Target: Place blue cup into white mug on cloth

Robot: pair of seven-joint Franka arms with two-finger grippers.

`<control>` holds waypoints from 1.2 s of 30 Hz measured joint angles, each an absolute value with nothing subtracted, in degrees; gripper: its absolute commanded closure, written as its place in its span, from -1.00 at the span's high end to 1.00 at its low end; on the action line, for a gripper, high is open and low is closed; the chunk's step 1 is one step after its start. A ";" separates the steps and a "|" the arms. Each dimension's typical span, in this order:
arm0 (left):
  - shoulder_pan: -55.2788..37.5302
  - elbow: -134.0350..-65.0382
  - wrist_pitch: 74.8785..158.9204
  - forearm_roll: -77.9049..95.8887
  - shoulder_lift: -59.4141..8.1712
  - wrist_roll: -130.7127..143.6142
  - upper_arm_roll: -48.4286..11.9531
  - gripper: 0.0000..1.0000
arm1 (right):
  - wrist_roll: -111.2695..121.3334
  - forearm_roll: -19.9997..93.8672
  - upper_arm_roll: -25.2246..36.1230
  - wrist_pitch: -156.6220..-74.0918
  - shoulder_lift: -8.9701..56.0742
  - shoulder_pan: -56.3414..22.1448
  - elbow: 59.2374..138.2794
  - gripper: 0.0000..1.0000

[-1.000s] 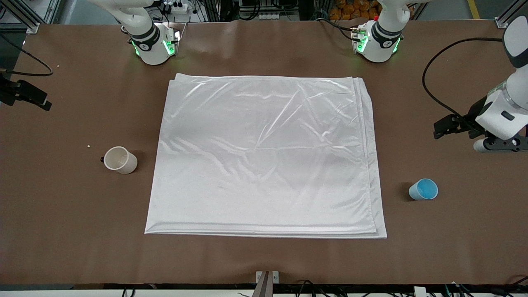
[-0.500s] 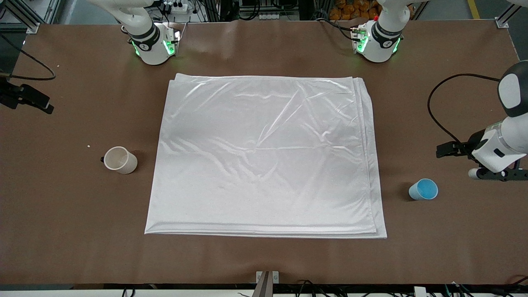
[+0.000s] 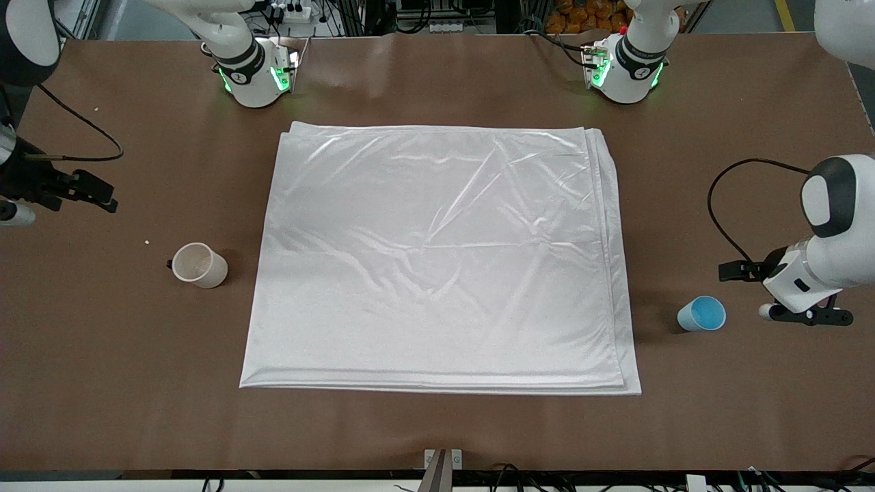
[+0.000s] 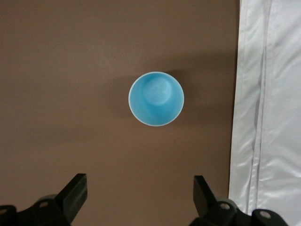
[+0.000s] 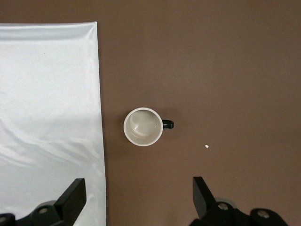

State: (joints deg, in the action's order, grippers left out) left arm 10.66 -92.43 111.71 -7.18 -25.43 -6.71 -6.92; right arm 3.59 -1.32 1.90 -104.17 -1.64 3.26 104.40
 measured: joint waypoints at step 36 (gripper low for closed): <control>12.63 -91.51 131.01 -7.57 -38.70 -8.01 -6.86 0.47 | 65.52 -1.31 2.22 -131.95 10.02 9.85 120.90 1.00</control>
